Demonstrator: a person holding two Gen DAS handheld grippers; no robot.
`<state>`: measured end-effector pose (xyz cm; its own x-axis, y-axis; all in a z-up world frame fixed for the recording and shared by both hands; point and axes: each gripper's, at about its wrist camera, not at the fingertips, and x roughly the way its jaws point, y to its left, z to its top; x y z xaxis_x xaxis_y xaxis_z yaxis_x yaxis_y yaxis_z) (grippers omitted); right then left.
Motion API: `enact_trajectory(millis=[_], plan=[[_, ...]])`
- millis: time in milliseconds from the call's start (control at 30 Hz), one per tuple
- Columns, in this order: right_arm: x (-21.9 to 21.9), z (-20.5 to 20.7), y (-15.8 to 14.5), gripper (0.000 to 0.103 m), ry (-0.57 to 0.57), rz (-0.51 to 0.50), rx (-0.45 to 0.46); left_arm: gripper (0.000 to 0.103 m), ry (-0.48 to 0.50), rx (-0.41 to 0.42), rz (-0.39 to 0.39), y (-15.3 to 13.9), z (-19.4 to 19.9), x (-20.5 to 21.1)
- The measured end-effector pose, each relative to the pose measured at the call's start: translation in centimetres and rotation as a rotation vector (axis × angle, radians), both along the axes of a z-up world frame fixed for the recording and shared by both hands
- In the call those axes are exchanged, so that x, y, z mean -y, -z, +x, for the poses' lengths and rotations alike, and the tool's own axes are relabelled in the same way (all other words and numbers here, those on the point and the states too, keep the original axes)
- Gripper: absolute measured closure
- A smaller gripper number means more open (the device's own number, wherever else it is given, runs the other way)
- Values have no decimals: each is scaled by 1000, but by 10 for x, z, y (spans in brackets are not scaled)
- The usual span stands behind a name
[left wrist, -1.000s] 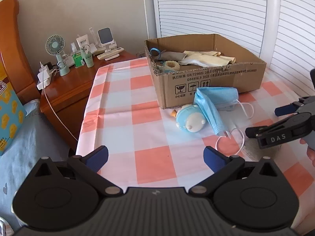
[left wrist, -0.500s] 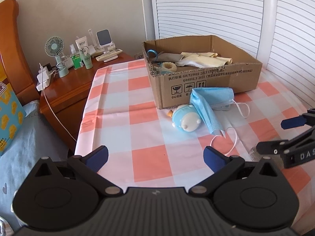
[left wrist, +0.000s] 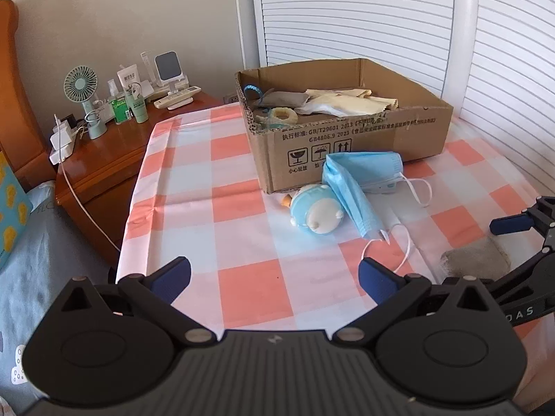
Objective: Organize soft objects
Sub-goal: 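Close the right gripper on the grey pouch while the left gripper grasps the blue doll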
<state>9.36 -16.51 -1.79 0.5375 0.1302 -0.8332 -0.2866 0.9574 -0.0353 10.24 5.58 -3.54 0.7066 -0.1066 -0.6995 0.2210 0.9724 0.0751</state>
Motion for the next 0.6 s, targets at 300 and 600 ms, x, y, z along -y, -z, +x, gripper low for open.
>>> enact_trajectory(millis=[300, 600], plan=[[10, -4, 3, 0, -2, 9, 37, 5, 58, 15, -16, 12, 25, 5], [10, -6, 2, 0, -12, 13, 51, 36, 147, 6, -4, 26, 53, 20]])
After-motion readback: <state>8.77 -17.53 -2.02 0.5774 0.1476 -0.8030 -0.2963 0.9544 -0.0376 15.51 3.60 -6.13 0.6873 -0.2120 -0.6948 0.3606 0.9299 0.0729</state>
